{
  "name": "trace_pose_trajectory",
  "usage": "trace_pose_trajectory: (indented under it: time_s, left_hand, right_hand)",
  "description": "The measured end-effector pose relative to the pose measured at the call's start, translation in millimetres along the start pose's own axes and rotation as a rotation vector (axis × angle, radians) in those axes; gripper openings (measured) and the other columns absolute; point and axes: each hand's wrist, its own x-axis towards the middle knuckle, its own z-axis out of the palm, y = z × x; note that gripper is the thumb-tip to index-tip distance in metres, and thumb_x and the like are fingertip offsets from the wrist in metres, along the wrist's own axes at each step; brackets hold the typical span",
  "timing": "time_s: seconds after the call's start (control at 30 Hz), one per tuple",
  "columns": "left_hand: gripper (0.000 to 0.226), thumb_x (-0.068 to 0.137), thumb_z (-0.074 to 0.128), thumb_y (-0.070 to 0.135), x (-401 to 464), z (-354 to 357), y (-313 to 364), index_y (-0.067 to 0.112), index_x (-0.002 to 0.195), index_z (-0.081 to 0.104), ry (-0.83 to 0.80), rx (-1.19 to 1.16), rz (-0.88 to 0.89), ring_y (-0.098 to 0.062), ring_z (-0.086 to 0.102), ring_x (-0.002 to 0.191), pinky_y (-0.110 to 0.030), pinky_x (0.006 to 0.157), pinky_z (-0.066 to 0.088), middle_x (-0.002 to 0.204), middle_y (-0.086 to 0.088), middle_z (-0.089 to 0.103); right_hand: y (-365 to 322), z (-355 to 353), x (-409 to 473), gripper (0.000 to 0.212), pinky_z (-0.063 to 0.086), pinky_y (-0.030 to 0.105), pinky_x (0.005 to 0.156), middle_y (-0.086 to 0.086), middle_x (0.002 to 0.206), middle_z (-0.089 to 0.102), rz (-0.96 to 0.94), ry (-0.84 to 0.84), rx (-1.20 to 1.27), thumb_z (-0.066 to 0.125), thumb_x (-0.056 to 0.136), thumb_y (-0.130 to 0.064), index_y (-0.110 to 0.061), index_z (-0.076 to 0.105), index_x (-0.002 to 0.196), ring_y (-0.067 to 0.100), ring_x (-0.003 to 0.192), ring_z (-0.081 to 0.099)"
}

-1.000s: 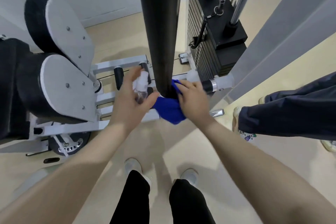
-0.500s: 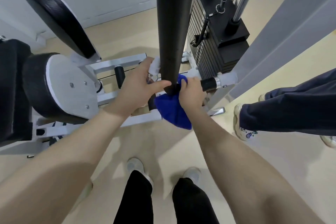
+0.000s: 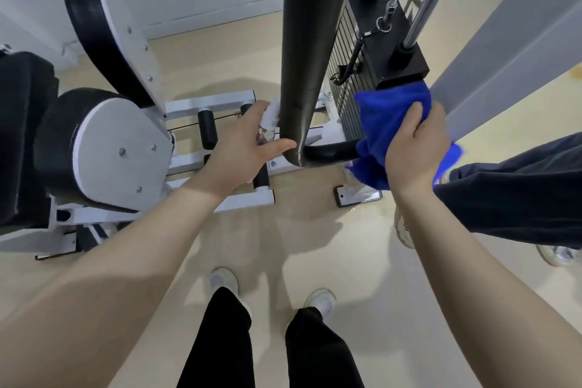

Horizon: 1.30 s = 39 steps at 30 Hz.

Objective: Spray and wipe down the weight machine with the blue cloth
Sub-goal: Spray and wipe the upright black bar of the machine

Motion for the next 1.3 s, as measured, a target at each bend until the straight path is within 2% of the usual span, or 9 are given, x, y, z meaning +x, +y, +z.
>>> trace_pose_trajectory:
  time_s: [0.2, 0.27, 0.43, 0.57, 0.67, 0.93, 1.1, 1.2, 1.3]
  left_hand:
    - [0.047, 0.080, 0.070, 0.033, 3, 3, -8, 0.027, 0.119, 0.045, -0.018, -0.046, -0.020, -0.014, 0.054, 0.056, -0.035, 0.074, 0.056, 0.065, -0.007, 0.052]
    - [0.053, 0.080, 0.070, 0.034, 5, 2, -6, 0.026, 0.124, 0.042, -0.008, 0.015, -0.004, -0.015, 0.058, 0.061, -0.024, 0.067, 0.050, 0.068, -0.006, 0.055]
    - [0.035, 0.077, 0.072, 0.034, 7, -1, -6, 0.030, 0.101, 0.047, -0.047, 0.019, 0.020, -0.019, 0.062, 0.068, -0.040, 0.069, 0.052, 0.076, -0.010, 0.063]
    - [0.040, 0.078, 0.071, 0.036, 8, -3, -8, 0.022, 0.109, 0.050, -0.073, 0.025, 0.030, -0.031, 0.064, 0.076, -0.048, 0.073, 0.052, 0.083, -0.017, 0.066]
    - [0.045, 0.079, 0.070, 0.035, 6, -5, -6, 0.022, 0.117, 0.049, -0.068, 0.038, 0.032, -0.027, 0.063, 0.077, -0.046, 0.073, 0.053, 0.088, -0.011, 0.066]
    - [0.046, 0.079, 0.070, 0.032, 4, 2, -7, 0.018, 0.117, 0.048, -0.024, 0.005, 0.041, -0.023, 0.055, 0.059, -0.032, 0.053, 0.045, 0.073, -0.016, 0.063]
    - [0.041, 0.083, 0.067, 0.030, 2, 0, -6, 0.014, 0.117, 0.049, -0.064, -0.043, 0.035, -0.016, 0.058, 0.073, -0.034, 0.069, 0.048, 0.081, 0.004, 0.063]
    - [0.043, 0.085, 0.063, 0.033, -7, -6, -10, 0.019, 0.123, 0.047, -0.083, -0.108, 0.044, -0.012, 0.061, 0.084, -0.037, 0.078, 0.053, 0.095, 0.013, 0.060]
    - [0.042, 0.087, 0.061, 0.032, -12, -12, -17, 0.016, 0.123, 0.047, -0.034, -0.094, 0.031, -0.016, 0.061, 0.083, -0.032, 0.075, 0.052, 0.101, 0.001, 0.060]
  right_hand:
    - [48, 73, -13, 0.032, 0.028, 0.039, 0.106, 0.012, 0.099, 0.066, -0.413, -0.563, -0.451, 0.037, 0.098, -0.020, -0.010, 0.062, 0.081, 0.028, 0.107, 0.056]
    - [35, 83, -24, 0.038, 0.025, 0.037, 0.107, 0.006, 0.086, 0.066, -0.256, -0.581, -0.465, 0.032, 0.099, -0.026, -0.015, 0.062, 0.078, 0.022, 0.098, 0.058]
    - [-18, 85, -47, 0.038, 0.042, 0.025, 0.067, -0.010, 0.057, 0.058, 0.524, -0.848, 0.549, 0.037, 0.099, -0.022, -0.023, 0.055, 0.065, 0.009, 0.062, 0.053]
    - [25, 81, -20, 0.029, 0.035, 0.032, 0.095, -0.001, 0.071, 0.057, -0.338, -0.950, -0.185, 0.036, 0.099, -0.019, -0.014, 0.051, 0.075, 0.019, 0.078, 0.055]
    - [50, 75, -12, 0.028, 0.016, 0.037, 0.111, 0.003, 0.094, 0.064, -0.479, -0.763, -0.557, 0.035, 0.098, -0.026, -0.013, 0.059, 0.090, 0.022, 0.108, 0.054]
    - [-12, 91, -50, 0.018, 0.029, 0.038, 0.101, 0.005, 0.096, 0.062, 0.348, -0.644, -0.067, 0.038, 0.096, -0.014, -0.013, 0.056, 0.101, 0.023, 0.097, 0.056]
    - [-53, 61, -43, 0.036, 0.047, 0.026, 0.072, -0.001, 0.079, 0.071, 1.020, -0.706, 0.928, 0.043, 0.097, -0.041, -0.017, 0.067, 0.083, 0.014, 0.071, 0.064]
    - [-57, 48, -48, 0.041, 0.049, 0.030, 0.080, 0.001, 0.088, 0.072, 0.893, -0.729, 0.940, 0.038, 0.098, -0.043, -0.015, 0.067, 0.092, 0.016, 0.085, 0.067]
    - [-33, 61, -62, 0.039, 0.042, 0.034, 0.081, 0.008, 0.093, 0.062, 0.572, -0.741, 0.444, 0.034, 0.097, -0.037, -0.008, 0.061, 0.098, 0.027, 0.098, 0.058]
